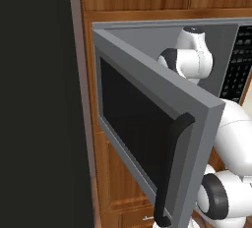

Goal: Pick the cup of tea, navigate to the dining table, and place it on the saucer.

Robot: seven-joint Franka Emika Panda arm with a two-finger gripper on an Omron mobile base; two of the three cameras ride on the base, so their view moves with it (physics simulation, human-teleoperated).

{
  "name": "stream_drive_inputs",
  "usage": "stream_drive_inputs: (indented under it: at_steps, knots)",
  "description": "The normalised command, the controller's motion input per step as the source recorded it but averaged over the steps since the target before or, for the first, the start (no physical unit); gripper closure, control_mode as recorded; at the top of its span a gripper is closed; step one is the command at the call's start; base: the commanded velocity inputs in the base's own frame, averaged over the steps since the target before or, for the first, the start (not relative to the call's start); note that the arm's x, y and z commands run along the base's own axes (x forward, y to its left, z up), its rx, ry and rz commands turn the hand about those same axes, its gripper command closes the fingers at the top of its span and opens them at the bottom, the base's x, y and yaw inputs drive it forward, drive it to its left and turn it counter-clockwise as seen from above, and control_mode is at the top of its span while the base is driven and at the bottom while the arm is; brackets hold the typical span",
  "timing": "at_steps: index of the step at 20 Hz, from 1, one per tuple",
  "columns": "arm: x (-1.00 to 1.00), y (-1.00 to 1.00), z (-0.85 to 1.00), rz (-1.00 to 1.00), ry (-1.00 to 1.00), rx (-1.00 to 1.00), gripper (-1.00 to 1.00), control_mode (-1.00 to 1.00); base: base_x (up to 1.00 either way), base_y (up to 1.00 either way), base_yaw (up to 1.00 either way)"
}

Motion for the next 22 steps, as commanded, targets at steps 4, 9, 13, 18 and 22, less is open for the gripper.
stream_drive_inputs:
  at_steps: [4, 9, 13, 18, 22]
  knots:
    - [-0.06, 0.0, -0.08, 0.0, 0.12, 0.0, -1.0, -1.0, 0.0, 0.0, 0.0]
    - [0.0, -0.35, -0.08, 0.0, -0.09, 0.0, -1.0, -1.0, 0.0, 0.0, 0.0]
    - [0.15, -0.33, -0.06, 0.0, -0.24, 0.0, -1.0, -1.0, 0.0, 0.0, 0.0]
    - [0.57, 0.1, 0.0, 0.0, -0.23, -0.06, -1.0, -1.0, 0.0, 0.0, 0.0]
    - [0.67, 0.56, 0.04, -0.07, -0.09, -0.08, -1.0, -1.0, 0.0, 0.0, 0.0]
